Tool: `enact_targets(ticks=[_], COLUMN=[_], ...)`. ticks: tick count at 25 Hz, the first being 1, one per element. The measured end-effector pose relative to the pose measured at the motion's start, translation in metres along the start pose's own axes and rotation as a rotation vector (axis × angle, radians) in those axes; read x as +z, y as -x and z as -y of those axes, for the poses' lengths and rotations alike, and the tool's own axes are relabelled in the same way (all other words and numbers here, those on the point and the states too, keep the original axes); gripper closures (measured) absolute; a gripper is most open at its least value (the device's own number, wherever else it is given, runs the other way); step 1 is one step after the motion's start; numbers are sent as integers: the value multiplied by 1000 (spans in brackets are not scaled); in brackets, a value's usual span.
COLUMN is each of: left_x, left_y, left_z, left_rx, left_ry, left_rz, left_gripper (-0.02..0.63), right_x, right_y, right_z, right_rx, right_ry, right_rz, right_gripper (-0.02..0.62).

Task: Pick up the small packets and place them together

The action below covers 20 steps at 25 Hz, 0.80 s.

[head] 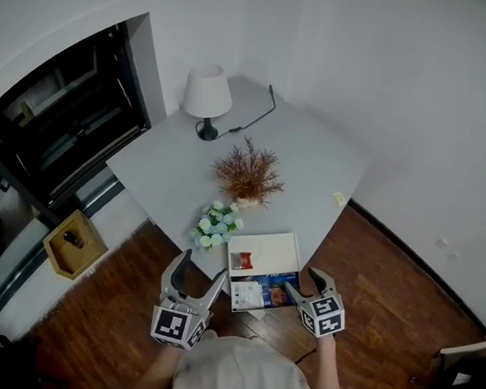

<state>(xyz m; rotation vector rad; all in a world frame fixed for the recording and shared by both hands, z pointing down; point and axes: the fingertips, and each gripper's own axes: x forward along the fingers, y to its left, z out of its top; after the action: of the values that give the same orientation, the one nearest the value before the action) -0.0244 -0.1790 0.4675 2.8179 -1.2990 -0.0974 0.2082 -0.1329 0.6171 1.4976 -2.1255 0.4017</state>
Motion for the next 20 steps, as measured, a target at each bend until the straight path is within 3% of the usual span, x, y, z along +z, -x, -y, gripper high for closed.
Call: enact_targets(ticks=[2,5,8,15,20], left_x=[-2,-7,-9,-5,-7], left_y=[4,10,16,25,31], left_z=[2,3,1,-8,-19], left_rx=[-4,-3,7,36,64], left_ry=[-16,-12,-4,6,10], left_rz=[-15,-33,-40,-33,-36], left_gripper=[267,267,267,272,272], right_x=[-43,-92,-112,-150,-154], right_y=[-26,-54,-71,-96,-100], right_z=[-15,-33,-39,-40,-40], right_rx=[75,150,216,338,327], right_ry=[63,281,458,638,692], right_rz=[-162,-374,-502,-654,-621], right_gripper=[308,265,265,265,273])
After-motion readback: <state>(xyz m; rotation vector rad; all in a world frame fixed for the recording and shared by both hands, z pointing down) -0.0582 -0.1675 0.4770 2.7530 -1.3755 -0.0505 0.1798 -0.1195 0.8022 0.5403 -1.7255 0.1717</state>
